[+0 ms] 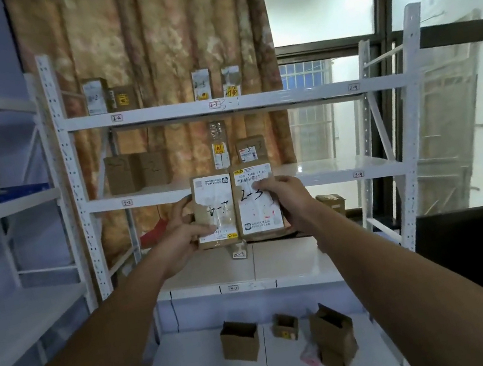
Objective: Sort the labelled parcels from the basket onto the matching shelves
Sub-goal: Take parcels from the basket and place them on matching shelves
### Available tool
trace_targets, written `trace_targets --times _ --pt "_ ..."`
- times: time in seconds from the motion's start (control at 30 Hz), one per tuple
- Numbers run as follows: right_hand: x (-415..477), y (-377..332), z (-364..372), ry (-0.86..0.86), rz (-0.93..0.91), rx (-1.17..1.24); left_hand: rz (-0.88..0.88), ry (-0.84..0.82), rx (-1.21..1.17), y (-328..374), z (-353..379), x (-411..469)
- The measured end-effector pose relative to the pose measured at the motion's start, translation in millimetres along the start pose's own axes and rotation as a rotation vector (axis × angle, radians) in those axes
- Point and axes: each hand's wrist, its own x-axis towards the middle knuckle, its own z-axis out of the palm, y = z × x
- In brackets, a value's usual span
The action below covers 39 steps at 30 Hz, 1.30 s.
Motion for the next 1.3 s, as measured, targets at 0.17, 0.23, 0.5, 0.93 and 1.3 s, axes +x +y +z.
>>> trace_targets --times 0.17,0.23,0.5,0.93,1.3 --pt "-2.7 -2.2 -5.0 0.06 -0.052 0.039 0.024 0.057 0.041 13.8 2.0 -3.5" --pt "-0.8 -6.4 -4.0 0.071 -0.099 0.059 0.022 0.046 0.091 19.5 -2.2 -3.2" --pt "-7.5 -23.8 3.2 0.02 -0.052 0.198 0.053 0.048 0.406 55.2 -18.7 5.1" --pt "-14.6 -8.5 21.9 -0.319 0.245 0.096 0.163 -0.031 0.509 87.6 -12.4 23.8" --pt "-7.5 43.6 25.9 -0.169 0.205 0.426 -0.089 0.006 0.218 32.3 1.6 28.7"
